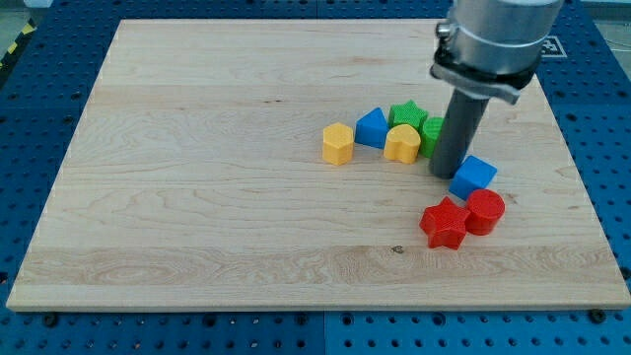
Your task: Push blue cube diagonally above red circle
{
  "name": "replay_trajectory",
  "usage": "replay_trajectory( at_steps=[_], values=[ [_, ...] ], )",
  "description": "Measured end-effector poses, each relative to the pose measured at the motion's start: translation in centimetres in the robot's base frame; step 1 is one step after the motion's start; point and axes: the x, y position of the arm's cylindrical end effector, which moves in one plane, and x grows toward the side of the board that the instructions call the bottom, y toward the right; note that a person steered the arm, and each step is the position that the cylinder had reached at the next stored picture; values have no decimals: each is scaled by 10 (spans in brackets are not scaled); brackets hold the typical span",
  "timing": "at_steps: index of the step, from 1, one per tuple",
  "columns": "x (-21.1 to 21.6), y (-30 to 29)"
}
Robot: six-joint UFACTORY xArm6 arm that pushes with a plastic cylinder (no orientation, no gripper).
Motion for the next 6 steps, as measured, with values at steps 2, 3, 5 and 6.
replay_trajectory(
  at_steps=[2, 3, 5, 6],
  values=[
    [-13, 63],
    [-15, 21],
    [27, -48],
    [30, -22]
  ],
)
